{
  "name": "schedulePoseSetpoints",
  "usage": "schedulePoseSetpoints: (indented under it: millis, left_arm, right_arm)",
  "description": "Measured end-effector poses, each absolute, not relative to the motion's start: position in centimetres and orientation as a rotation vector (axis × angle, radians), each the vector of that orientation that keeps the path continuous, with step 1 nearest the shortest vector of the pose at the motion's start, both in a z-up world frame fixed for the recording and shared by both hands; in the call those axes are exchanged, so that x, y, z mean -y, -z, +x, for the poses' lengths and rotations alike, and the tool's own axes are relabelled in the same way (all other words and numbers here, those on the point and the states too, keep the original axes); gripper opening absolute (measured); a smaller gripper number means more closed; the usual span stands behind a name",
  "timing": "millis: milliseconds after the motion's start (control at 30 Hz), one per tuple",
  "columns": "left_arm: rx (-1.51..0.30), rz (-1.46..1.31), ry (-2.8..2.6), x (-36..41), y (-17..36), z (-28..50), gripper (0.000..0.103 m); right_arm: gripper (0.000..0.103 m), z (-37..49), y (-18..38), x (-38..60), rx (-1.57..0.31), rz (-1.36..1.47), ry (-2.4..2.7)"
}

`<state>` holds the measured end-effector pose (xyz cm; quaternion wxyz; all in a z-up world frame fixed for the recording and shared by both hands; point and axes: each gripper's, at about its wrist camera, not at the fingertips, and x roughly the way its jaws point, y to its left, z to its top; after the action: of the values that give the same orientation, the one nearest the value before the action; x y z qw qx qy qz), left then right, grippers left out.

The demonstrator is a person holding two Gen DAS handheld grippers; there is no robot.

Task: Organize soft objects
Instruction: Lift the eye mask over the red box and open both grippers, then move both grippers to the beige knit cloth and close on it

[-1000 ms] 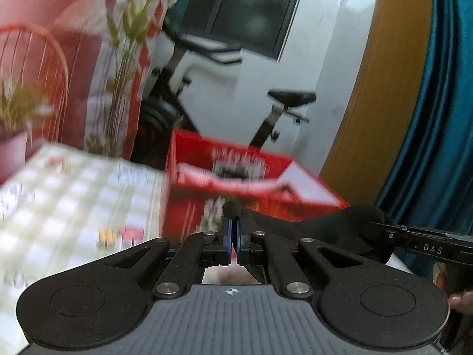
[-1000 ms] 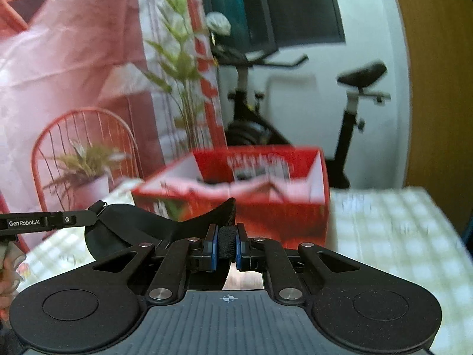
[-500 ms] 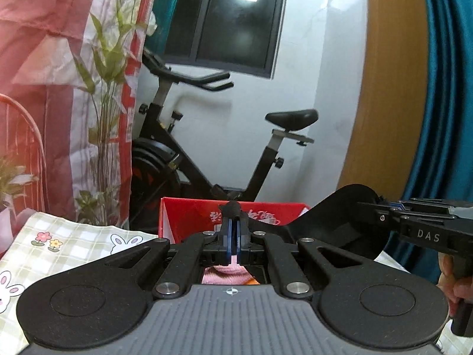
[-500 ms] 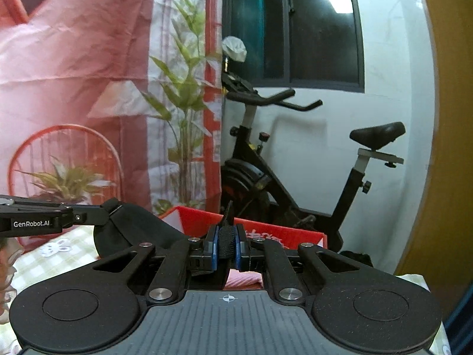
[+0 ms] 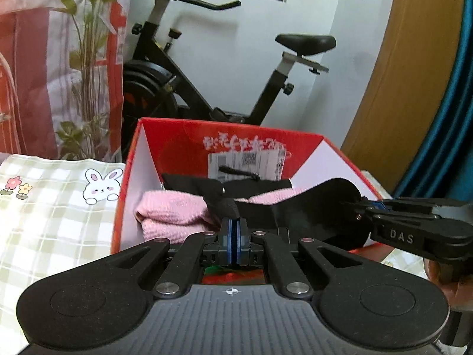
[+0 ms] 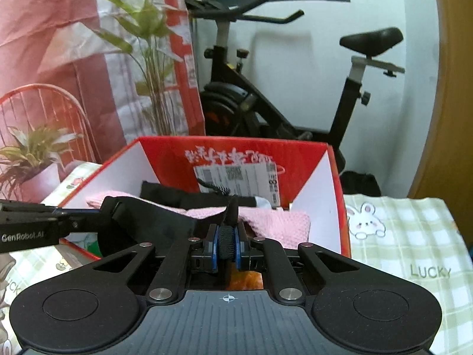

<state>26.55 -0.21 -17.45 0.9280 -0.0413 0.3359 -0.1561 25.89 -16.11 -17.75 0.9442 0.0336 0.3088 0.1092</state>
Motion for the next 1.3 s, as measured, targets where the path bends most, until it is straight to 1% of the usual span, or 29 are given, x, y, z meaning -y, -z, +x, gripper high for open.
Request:
schedulePoseSetpoints:
  millis: [167,200,233,267,300,333,367,400,433,467,500,533,667,833,933,1100,1133,1200,1233,1267,1300]
  left_arm:
    - [-0.691,-0.075,0.315,0.1,17.9,26.8,0.004]
    - [-0.687,-0.064,0.311,0.2,17.9,26.9,0.005]
    - [-0.682,-0.052,0.303,0.3,17.8,26.9,0.007]
    - [-0.675,-0.039,0.293,0.4,17.6,26.8,0.015]
    - [-0.667,-0.029,0.291,0.3,17.6,26.6,0.023]
    - [-0.657,-0.02,0.291,0.3,17.4,26.4,0.045]
    - [-0.64,-0.01,0.286,0.2,17.2,26.1,0.066]
    - [-0.616,0.003,0.277,0.1,16.9,25.8,0.072]
    - [-0.589,0.017,0.269,0.0,16.6,25.4,0.078]
    - [-0.563,0.032,0.265,-0.1,16.3,24.9,0.083]
    - [-0.548,0.042,0.264,-0.2,16.0,24.6,0.085]
    - [-0.537,0.05,0.263,-0.4,15.8,24.2,0.089]
    - [-0.517,0.036,0.262,-1.5,15.6,22.4,0.089]
    - [-0.553,-0.031,0.248,-3.2,17.2,20.2,0.089]
    - [-0.605,-0.041,0.241,-3.6,19.0,19.7,0.089]
    - [-0.694,-0.08,0.224,-4.0,21.8,19.8,0.089]
    - [-0.707,-0.087,0.222,-4.1,22.3,19.6,0.089]
    - [-0.735,-0.103,0.217,-4.2,23.2,19.6,0.089]
    - [-0.746,-0.113,0.217,-4.2,23.6,19.6,0.089]
    - [-0.754,-0.123,0.217,-4.3,23.9,19.5,0.088]
    - [-0.763,-0.133,0.22,-4.3,24.2,19.5,0.087]
  right_arm:
    - [0.01,26.4,18.8,16.4,-0.648,0.082,-0.21]
    - [0.013,26.3,18.9,16.4,-0.641,0.075,-0.211]
    - [0.016,26.1,18.8,16.4,-0.63,0.063,-0.21]
    - [0.023,25.6,18.6,16.2,-0.611,0.039,-0.208]
    - [0.036,25.2,18.5,16.0,-0.592,0.014,-0.207]
    - [0.044,24.8,18.3,15.8,-0.569,-0.014,-0.204]
    - [0.06,24.2,18.1,15.7,-0.54,-0.042,-0.196]
    - [0.069,23.5,18.0,15.5,-0.505,-0.073,-0.184]
    - [0.071,22.9,17.8,15.4,-0.475,-0.098,-0.176]
    - [0.075,22.4,17.8,15.4,-0.454,-0.114,-0.17]
    - [0.081,21.9,17.7,15.4,-0.435,-0.122,-0.166]
    - [0.082,21.5,17.5,15.6,-0.419,-0.12,-0.166]
    - [0.082,19.1,17.3,16.9,-0.362,-0.059,-0.172]
    - [0.082,16.0,18.8,18.3,-0.339,0.035,-0.147]
    - [0.081,14.8,20.5,18.6,-0.36,0.073,-0.123]
    - [0.079,14.6,23.8,18.3,-0.453,0.104,-0.111]
    - [0.078,14.6,24.5,18.1,-0.47,0.105,-0.112]
    - [0.071,14.8,25.7,17.8,-0.514,0.114,-0.119]
    - [0.07,14.8,26.2,17.6,-0.536,0.116,-0.128]
    - [0.066,14.8,26.7,17.4,-0.554,0.114,-0.136]
    - [0.065,14.7,27.0,17.3,-0.555,0.114,-0.141]
